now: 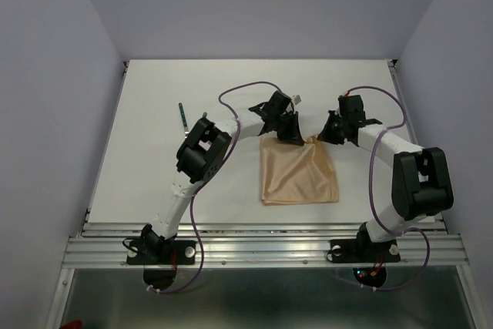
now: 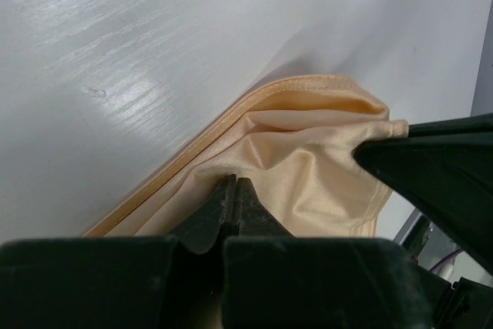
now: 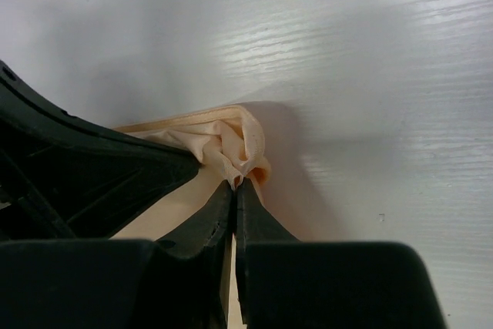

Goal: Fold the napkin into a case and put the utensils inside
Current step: Fold the lower triangle-folded napkin at the center of the board.

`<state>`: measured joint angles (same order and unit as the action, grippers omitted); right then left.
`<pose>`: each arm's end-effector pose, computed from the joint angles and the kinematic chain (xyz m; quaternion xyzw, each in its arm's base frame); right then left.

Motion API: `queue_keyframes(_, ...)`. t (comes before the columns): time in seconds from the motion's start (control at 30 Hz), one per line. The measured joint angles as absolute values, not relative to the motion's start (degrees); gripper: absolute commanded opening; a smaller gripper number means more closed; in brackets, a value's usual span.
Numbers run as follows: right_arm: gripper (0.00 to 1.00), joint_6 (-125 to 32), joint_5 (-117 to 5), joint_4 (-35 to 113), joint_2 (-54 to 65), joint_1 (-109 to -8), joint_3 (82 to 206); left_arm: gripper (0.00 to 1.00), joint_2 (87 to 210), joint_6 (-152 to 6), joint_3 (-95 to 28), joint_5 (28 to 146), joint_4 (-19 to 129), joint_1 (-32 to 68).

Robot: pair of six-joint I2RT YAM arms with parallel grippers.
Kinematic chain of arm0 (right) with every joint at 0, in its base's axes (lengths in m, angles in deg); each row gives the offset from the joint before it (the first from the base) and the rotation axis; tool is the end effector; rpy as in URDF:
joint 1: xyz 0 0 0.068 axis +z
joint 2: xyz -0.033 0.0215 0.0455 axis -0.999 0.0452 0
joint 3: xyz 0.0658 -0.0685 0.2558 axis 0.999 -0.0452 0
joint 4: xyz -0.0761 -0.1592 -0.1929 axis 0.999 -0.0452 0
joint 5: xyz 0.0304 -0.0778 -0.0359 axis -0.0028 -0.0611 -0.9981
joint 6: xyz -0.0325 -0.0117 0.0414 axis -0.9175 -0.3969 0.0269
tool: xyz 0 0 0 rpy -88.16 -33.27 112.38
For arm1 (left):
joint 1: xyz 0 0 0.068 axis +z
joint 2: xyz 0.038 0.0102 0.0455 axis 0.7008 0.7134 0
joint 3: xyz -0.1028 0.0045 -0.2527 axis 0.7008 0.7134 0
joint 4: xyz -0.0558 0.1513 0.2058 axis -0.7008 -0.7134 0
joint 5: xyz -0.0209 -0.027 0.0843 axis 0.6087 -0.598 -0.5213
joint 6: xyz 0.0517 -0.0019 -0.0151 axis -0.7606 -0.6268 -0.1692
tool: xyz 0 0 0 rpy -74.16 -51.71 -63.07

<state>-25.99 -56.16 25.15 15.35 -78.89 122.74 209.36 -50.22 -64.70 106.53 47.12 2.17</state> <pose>0.3217 0.0531 0.1952 0.1332 0.9312 0.1643 0.2970 0.3811 -0.3695 0.1464 0.1635 0.8666 -0.4306 0.1921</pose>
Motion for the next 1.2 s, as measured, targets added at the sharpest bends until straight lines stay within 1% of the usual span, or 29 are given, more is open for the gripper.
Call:
queue_keyframes(0.33, 0.01, -22.3, -57.6, 25.0, 15.7, -72.1, 124.0, 0.00, 209.3, -50.2, -64.6, 106.6, 47.3, 2.2)
queue_keyframes(0.5, 0.01, -19.3, -60.5, 24.7, 17.9, -69.6, 127.0, 0.00, 209.2, -50.3, -64.3, 106.5, 47.5, 2.2)
queue_keyframes(0.83, 0.01, -15.8, -68.5, 23.4, 18.4, -67.7, 127.3, 0.00, 207.3, -50.4, -61.7, 105.3, 47.5, 2.2)
queue_keyframes(0.87, 0.04, -15.9, -69.7, 22.9, 18.2, -67.7, 127.3, 0.00, 206.7, -50.5, -61.0, 105.0, 47.4, 2.2)
queue_keyframes(0.9, 0.18, -16.0, -70.9, 22.5, 18.1, -67.7, 127.3, 0.00, 206.2, -50.6, -60.4, 104.8, 47.3, 2.2)
queue_keyframes(0.97, 0.40, -16.2, -73.5, 21.6, 17.8, -67.8, 127.3, 0.00, 205.7, -50.9, -59.7, 104.4, 47.0, 2.2)
queue_keyframes(1.07, 0.48, -16.4, -77.2, 20.5, 17.3, -67.9, 127.2, 0.00, 205.1, -51.3, -59.2, 104.0, 46.7, 2.2)
queue_keyframes(1.2, 0.49, -17.2, -81.1, 19.3, 15.6, -68.3, 127.2, 0.00, 204.2, -51.7, -58.0, 103.7, 46.1, 2.2)
